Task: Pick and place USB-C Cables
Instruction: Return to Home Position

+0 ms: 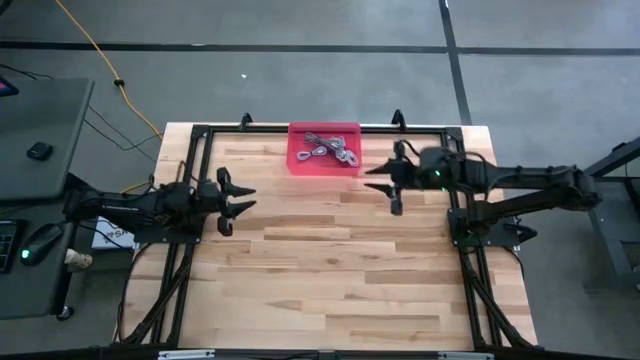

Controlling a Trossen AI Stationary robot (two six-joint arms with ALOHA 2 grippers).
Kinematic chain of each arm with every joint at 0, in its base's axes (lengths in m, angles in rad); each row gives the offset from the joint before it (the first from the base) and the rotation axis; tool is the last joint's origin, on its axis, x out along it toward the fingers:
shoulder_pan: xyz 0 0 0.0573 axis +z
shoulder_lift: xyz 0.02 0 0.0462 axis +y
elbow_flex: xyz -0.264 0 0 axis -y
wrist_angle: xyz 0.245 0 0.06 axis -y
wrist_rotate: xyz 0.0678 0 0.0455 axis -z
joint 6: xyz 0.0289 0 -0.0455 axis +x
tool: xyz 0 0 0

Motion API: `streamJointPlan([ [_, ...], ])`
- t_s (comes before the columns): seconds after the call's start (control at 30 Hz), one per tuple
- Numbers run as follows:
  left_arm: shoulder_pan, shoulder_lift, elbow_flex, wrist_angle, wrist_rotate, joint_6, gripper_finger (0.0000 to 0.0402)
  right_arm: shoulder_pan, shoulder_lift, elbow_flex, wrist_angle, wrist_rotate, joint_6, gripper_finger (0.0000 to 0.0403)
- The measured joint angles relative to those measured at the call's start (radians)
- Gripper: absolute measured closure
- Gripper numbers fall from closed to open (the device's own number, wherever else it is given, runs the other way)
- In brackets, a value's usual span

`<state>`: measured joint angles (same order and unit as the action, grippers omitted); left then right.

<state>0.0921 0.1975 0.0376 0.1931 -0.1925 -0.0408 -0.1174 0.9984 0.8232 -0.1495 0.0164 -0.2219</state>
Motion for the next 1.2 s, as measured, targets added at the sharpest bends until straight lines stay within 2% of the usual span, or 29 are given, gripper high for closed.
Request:
streamJointPlan([
  [0.13, 0.0, -0.002, 0.0, -0.095, -0.001, 0.003, 0.0268, 0.047, -0.092, -0.169, 0.106, 0.056, 0.045, 0.0275],
  [0.33, 0.0, -0.002, 0.0, -0.112, -0.037, 0.064, 0.0268, 0.099, -0.219, -0.403, 0.256, 0.085, 0.122, 0.0275],
  [0.5, 0.0, -0.002, 0.0, -0.113, -0.071, 0.097, 0.0268, 0.129, -0.328, -0.558, 0.298, 0.162, 0.203, 0.0275],
  [0.67, 0.0, -0.019, 0.024, -0.133, -0.073, 0.11, 0.0268, 0.142, -0.43, -0.688, 0.397, 0.172, 0.226, 0.0275],
  [0.77, 0.0, -0.039, 0.061, -0.176, -0.082, 0.146, 0.0268, 0.142, -0.485, -0.74, 0.449, 0.172, 0.211, 0.0275],
  [0.9, 0.0, -0.079, 0.095, -0.301, -0.085, 0.128, 0.0268, 0.142, -0.549, -0.759, 0.419, 0.172, 0.196, 0.0275],
  [1.2, 0.0, -0.158, 0.035, -0.34, -0.081, 0.044, 0.0268, 0.143, -0.587, -0.766, 0.328, 0.169, 0.241, 0.0275],
])
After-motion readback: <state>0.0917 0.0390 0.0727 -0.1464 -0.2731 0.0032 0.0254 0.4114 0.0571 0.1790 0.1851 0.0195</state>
